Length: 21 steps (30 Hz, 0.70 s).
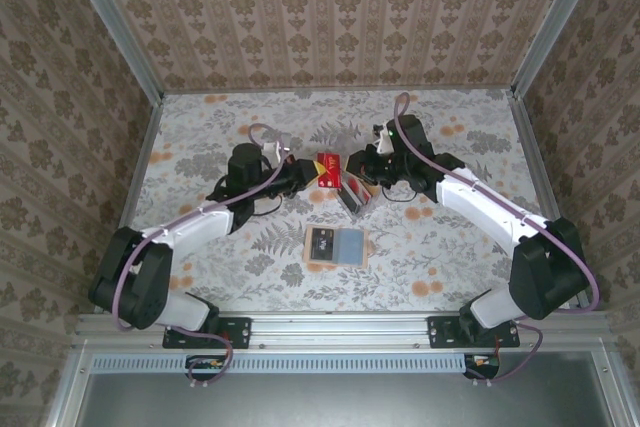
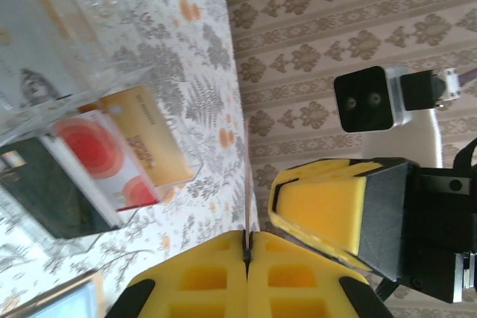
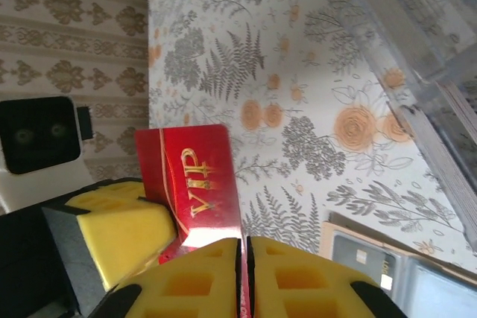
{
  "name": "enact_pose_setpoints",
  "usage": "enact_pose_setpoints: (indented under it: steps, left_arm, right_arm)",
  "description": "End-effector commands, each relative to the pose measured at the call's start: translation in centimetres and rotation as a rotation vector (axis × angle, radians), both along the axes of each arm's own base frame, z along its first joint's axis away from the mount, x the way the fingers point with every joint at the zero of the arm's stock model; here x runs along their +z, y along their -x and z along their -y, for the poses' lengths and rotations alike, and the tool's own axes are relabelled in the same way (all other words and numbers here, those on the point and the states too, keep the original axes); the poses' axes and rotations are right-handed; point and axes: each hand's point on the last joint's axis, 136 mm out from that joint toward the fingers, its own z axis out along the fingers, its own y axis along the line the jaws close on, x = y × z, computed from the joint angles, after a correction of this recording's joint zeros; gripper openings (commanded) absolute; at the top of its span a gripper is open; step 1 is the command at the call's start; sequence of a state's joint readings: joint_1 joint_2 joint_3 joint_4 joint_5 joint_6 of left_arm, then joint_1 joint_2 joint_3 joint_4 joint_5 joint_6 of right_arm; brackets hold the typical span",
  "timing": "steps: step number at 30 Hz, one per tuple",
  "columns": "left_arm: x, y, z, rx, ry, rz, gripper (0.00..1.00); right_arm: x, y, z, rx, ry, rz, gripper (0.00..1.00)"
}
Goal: Put the credit cards into the card holder
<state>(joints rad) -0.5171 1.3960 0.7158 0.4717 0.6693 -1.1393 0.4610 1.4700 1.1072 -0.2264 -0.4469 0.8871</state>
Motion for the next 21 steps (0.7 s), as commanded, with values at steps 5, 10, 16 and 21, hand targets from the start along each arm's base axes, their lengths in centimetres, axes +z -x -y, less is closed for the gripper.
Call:
enact_pose_setpoints:
  steps: [5, 10, 16, 21]
  left_arm:
    - [-4.8, 2.9, -3.3, 0.044, -0.267, -0.027, 0.03]
    - [-7.6, 5.5, -3.3, 0.015, -0.377, -0.039, 0.02]
    - [-9.7, 7.5, -2.7, 0.01, -0.429, -0.049, 0.02]
    - [-10.7, 8.1, -2.0, -0.012, -0.443, -0.048, 0.03]
  right_arm:
    - [-4.7, 3.5, 1.8, 0.001, 0.192, -0.077, 0.2]
    - [-8.8, 6.5, 0.4, 0.03, 0.327, -0.128, 0.19]
    - [-13.7, 9.0, -0.2, 0.031, 0.478, -0.207, 0.18]
    - [-16.1, 10.1, 2.0, -0.002, 0.605, -0.262, 0.18]
